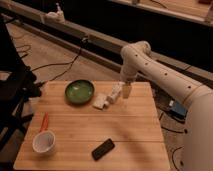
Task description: Drag the pepper across the table
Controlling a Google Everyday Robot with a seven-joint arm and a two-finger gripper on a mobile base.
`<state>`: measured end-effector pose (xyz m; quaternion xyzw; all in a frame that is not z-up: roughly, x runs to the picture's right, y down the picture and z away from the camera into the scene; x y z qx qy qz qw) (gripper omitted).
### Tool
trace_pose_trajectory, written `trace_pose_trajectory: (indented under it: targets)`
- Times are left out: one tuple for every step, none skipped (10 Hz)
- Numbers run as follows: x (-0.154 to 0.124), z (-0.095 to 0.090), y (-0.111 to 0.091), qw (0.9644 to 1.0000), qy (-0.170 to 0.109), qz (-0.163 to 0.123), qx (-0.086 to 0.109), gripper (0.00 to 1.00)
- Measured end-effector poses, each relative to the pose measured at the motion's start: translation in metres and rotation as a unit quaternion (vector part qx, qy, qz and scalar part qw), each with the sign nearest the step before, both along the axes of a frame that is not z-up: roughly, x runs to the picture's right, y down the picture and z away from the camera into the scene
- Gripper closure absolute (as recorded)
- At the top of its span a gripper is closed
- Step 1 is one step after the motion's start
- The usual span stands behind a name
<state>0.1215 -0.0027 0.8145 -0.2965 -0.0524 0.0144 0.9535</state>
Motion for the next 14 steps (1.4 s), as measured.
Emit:
trace_pose_trajectory:
  targets:
    - [-0.002,-0.001,0.002,0.9999,-0.008,-0.014,-0.003,0.20]
    - [-0.005,-0.002,0.006,0.9990,-0.022,-0.039,-0.008,0.20]
    - [-0.009,-0.004,0.010,0.9959,-0.044,-0.077,-0.014,0.20]
    - [-0.015,-0.007,0.013,0.9908,-0.069,-0.115,-0.020,0.20]
    - [-0.022,-0.008,0.016,0.9830,-0.097,-0.154,-0.026,0.20]
    - [-0.032,-0.007,0.017,0.9721,-0.125,-0.196,-0.033,0.20]
    - [-0.045,-0.006,0.018,0.9576,-0.154,-0.240,-0.042,0.20]
    - [-0.055,-0.003,0.020,0.9483,-0.171,-0.263,-0.049,0.20]
    - [-0.072,0.001,0.025,0.9343,-0.197,-0.292,-0.058,0.20]
    - [-0.097,0.003,0.032,0.9180,-0.227,-0.318,-0.067,0.20]
    - [-0.103,0.004,0.034,0.9136,-0.235,-0.325,-0.069,0.20]
    - [-0.103,0.004,0.035,0.9121,-0.237,-0.327,-0.070,0.20]
    - [-0.102,0.004,0.035,0.9125,-0.236,-0.327,-0.070,0.20]
    - [-0.104,0.004,0.035,0.9117,-0.237,-0.328,-0.071,0.20]
